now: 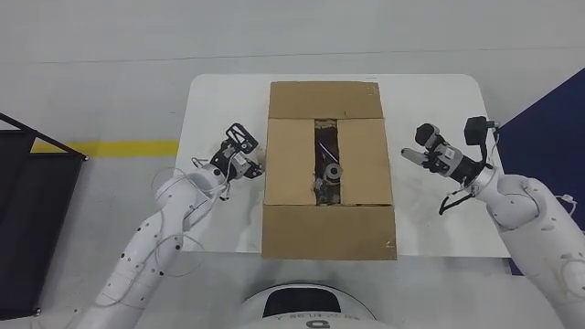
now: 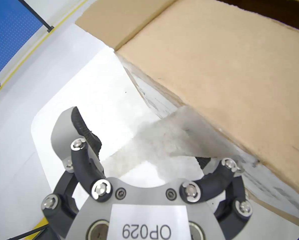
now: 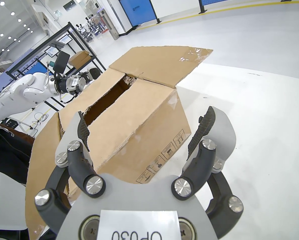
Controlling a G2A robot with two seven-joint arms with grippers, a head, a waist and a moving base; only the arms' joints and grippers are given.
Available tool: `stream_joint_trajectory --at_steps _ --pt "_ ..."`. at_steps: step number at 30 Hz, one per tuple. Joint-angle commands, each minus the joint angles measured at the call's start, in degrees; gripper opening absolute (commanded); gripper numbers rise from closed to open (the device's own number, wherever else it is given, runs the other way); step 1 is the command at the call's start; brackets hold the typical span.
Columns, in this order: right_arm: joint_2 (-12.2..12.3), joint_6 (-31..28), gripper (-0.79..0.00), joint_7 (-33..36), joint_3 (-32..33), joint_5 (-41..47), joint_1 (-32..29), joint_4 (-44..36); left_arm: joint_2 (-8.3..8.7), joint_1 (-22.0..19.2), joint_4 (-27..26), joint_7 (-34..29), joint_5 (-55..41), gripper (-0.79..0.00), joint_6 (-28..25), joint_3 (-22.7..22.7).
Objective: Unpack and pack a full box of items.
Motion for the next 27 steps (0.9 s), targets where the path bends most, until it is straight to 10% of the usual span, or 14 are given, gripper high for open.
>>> stream_joint_trajectory --at_steps 1,11,22,27 --pt "0.0 0.0 0.000 0.1 0.0 0.1 0.0 0.0 -0.44 -1.3 0.4 -0.8 -0.2 0.000 1.5 1.5" --pt "-0.1 1.0 0.000 0.3 -0.2 -0.4 0.1 -0.8 -1.99 -4.9 4.3 -1.4 0.3 0.000 5.4 6.3" --pt "-0.9 4.6 0.000 22.6 -8.4 20.2 9.2 -4.1 0.77 4.6 1.8 6.2 0.3 0.000 3.0 -6.9" --pt "-0.9 4.6 0.000 22.6 -8.4 20.2 9.2 -4.1 1.16 6.5 0.9 7.5 0.0 0.000 2.3 -9.0"
